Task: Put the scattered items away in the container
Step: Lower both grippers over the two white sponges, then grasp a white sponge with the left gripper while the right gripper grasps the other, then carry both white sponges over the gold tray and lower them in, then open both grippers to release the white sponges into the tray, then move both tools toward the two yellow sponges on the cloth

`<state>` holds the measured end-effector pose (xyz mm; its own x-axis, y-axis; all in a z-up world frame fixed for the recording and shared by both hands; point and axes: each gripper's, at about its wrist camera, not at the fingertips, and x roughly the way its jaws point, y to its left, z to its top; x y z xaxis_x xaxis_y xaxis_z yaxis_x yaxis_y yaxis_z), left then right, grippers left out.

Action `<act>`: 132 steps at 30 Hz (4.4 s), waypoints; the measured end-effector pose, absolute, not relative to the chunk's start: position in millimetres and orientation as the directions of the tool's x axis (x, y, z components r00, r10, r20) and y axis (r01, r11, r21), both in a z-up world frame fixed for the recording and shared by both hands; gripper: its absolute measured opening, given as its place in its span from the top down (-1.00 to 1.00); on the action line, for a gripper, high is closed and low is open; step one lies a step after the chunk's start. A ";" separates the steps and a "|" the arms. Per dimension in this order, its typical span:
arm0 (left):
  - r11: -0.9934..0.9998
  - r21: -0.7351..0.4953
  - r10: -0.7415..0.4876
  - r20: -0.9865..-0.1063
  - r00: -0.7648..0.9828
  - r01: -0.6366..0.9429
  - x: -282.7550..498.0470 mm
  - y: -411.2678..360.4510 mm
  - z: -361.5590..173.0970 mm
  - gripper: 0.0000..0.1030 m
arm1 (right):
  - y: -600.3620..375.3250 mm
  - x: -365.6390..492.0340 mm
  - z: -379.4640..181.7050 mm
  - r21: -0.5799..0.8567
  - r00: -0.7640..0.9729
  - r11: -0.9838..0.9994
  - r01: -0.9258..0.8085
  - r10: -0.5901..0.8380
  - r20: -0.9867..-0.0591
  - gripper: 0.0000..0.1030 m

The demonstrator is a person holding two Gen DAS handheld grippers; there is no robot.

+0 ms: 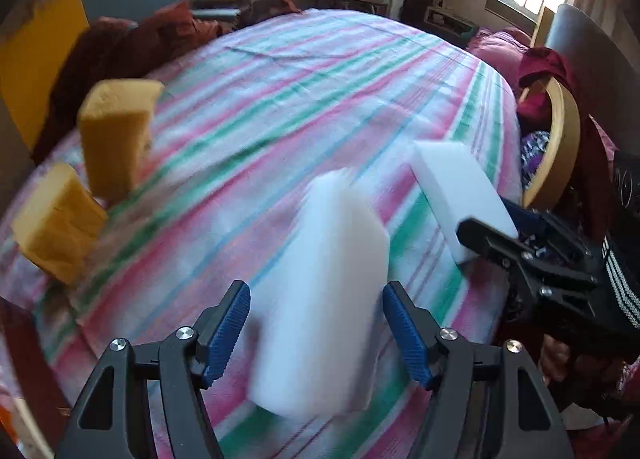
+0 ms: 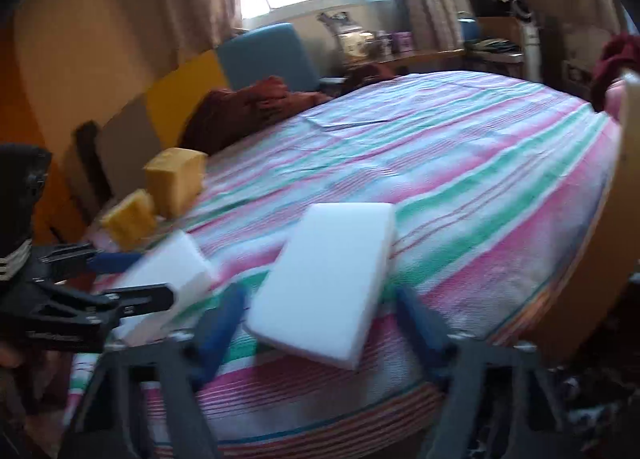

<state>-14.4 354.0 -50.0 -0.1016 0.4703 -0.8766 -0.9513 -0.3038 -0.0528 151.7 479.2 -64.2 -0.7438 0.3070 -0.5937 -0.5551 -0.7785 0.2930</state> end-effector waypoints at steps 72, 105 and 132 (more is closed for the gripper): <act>-0.899 -0.359 0.438 -0.733 -0.520 -0.251 -66.4 52.7 -39.7 -0.24 | 237.5 49.4 30.3 0.444 -0.765 -0.872 0.206 -0.427 -0.483 -0.20; -0.931 -0.346 0.338 -0.699 -0.630 -0.116 -54.7 20.6 -35.0 -0.30 | 226.9 36.6 14.6 0.434 -0.758 -0.885 0.167 -0.396 -0.518 -0.10; -0.893 -0.261 0.440 -0.670 -0.598 -0.366 -42.9 120.7 -2.3 -0.33 | 366.6 52.6 -49.0 0.527 -0.782 -0.816 -0.238 -0.160 -0.602 -0.21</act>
<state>-42.9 120.7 -2.3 -0.5979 0.4404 -0.6697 -0.3656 -0.8934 -0.2610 52.6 366.6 -49.0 -0.7824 -0.1600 -0.6019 -0.2384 -0.8159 0.5267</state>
